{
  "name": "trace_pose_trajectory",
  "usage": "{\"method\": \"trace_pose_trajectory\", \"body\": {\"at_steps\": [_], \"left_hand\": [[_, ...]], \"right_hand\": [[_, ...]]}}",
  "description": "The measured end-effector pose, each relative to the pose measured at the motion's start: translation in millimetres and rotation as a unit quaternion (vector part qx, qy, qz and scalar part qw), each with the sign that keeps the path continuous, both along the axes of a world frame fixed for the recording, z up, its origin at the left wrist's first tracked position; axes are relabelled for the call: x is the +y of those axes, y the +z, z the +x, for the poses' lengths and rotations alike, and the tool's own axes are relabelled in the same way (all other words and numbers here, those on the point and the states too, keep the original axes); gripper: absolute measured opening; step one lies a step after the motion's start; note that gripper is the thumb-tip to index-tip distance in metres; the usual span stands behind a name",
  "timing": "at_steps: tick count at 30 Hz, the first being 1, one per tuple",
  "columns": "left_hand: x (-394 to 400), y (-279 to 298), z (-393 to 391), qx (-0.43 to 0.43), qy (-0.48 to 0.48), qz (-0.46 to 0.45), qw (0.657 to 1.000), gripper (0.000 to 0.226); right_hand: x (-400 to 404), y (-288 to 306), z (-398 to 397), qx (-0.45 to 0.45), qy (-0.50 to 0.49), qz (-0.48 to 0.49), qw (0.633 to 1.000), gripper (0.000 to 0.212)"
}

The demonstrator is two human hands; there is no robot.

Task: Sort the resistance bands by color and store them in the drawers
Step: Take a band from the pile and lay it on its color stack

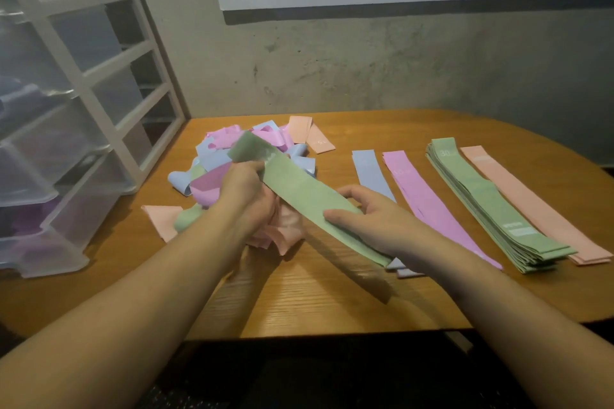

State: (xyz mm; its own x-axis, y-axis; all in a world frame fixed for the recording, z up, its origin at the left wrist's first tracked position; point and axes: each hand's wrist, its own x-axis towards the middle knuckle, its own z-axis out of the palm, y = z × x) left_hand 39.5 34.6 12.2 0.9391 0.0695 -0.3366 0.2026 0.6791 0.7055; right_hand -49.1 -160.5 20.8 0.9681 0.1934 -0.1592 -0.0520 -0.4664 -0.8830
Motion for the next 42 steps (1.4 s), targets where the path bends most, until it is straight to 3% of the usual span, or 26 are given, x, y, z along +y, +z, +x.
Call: {"method": "trace_pose_trajectory", "body": {"at_steps": [3, 5, 9, 13, 18, 25, 28, 31, 38, 42], "left_hand": [[-21, -2, 12, -0.020, -0.004, -0.008, 1.000, 0.041], [-39, -4, 19, -0.037, -0.009, -0.001, 0.999, 0.047], [-78, -8, 30, -0.059, -0.016, 0.026, 0.998, 0.052], [-118, -6, 41, -0.070, -0.036, 0.047, 0.996, 0.063], [-178, 7, 44, -0.052, -0.104, 0.050, 0.992, 0.028], [-250, 16, 49, -0.092, -0.166, 0.174, 0.966, 0.036], [-268, 16, 55, -0.095, -0.202, 0.228, 0.948, 0.033], [-281, 13, 67, -0.106, -0.226, 0.334, 0.909, 0.024], [-309, 1, 97, -0.178, -0.237, 0.477, 0.827, 0.013], [-316, -10, 114, -0.211, -0.244, 0.533, 0.782, 0.027]], "right_hand": [[-21, 4, -1, -0.014, -0.017, -0.064, 0.998, 0.050], [-36, 5, -3, -0.025, -0.029, -0.100, 0.994, 0.053], [-68, 3, -8, -0.073, -0.055, -0.122, 0.988, 0.030], [-96, 3, -17, -0.116, -0.094, -0.071, 0.986, 0.027], [-136, 5, -21, -0.126, -0.140, -0.123, 0.974, 0.005], [-197, 9, -28, -0.061, -0.207, -0.155, 0.964, 0.025], [-217, 9, -32, -0.036, -0.218, -0.137, 0.966, 0.021], [-232, 5, -32, -0.010, -0.222, -0.138, 0.965, 0.047], [-239, -8, -21, -0.002, -0.196, -0.303, 0.933, 0.084], [-239, -11, -11, 0.001, -0.154, -0.377, 0.913, 0.068]]}}
